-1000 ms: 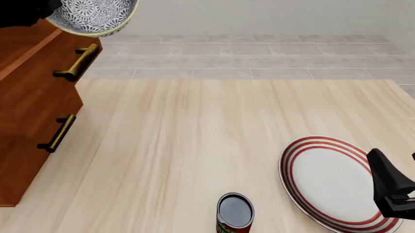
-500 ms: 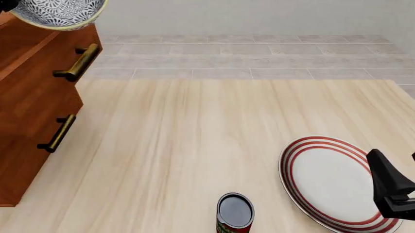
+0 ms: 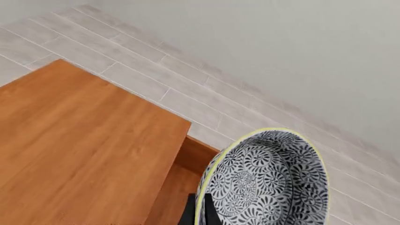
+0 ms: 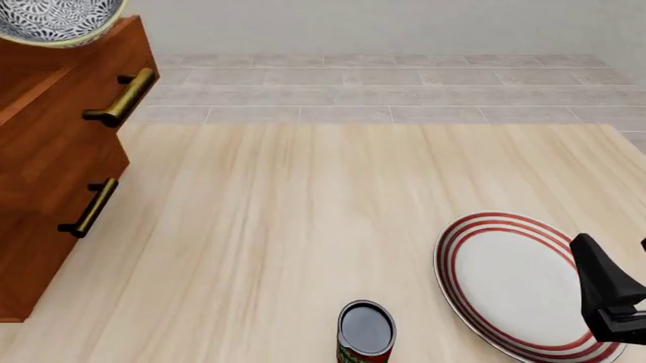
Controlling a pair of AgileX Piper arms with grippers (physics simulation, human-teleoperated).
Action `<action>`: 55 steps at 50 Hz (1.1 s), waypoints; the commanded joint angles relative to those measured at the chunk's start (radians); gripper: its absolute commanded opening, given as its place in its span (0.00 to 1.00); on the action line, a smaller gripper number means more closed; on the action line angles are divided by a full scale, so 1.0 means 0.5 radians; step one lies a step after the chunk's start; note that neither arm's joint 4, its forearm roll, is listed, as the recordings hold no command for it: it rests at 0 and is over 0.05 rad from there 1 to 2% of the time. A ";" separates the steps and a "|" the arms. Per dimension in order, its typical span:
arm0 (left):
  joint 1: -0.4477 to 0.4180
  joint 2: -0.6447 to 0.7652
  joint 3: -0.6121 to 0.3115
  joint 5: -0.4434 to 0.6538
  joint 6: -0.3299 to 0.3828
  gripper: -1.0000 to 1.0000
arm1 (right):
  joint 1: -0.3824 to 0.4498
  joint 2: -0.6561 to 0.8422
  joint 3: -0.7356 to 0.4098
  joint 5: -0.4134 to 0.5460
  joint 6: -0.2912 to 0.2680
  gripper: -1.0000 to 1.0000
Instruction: Put the bowl on top of the cabinet.
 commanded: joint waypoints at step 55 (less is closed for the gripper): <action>0.492 -0.172 0.085 -0.032 -0.080 0.00 | 0.005 -0.013 0.000 0.009 -0.008 1.00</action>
